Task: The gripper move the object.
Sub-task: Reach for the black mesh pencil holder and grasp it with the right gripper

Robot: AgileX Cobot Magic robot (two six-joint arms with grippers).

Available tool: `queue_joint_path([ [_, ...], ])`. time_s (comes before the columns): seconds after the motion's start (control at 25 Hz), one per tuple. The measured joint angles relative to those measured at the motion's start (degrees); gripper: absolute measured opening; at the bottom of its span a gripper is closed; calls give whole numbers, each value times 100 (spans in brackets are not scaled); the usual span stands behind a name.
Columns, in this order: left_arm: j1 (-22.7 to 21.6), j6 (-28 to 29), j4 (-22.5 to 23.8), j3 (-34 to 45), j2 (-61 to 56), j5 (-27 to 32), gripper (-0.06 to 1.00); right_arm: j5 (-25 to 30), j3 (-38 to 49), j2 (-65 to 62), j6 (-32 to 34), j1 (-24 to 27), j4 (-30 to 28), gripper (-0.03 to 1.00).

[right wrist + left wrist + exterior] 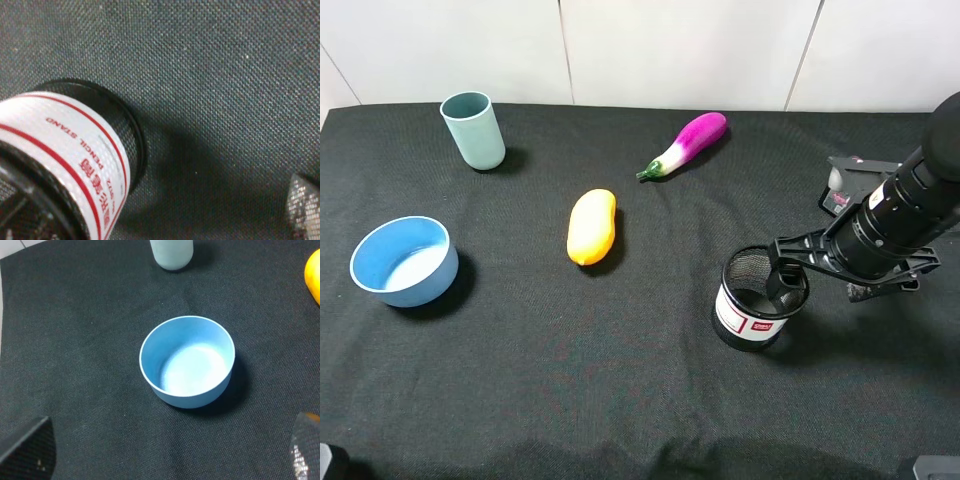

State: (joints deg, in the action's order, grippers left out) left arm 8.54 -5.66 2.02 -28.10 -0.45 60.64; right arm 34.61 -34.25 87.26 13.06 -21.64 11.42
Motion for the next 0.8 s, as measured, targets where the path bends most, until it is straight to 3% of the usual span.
queue_joint_path([
  [0.6, 0, 0, 0, 0, 0, 0, 99, 80, 0, 0, 261, 0, 11, 69],
  [0.8, 0, 0, 0, 0, 0, 0, 99, 100, 6, 0, 260, 0, 35, 57],
])
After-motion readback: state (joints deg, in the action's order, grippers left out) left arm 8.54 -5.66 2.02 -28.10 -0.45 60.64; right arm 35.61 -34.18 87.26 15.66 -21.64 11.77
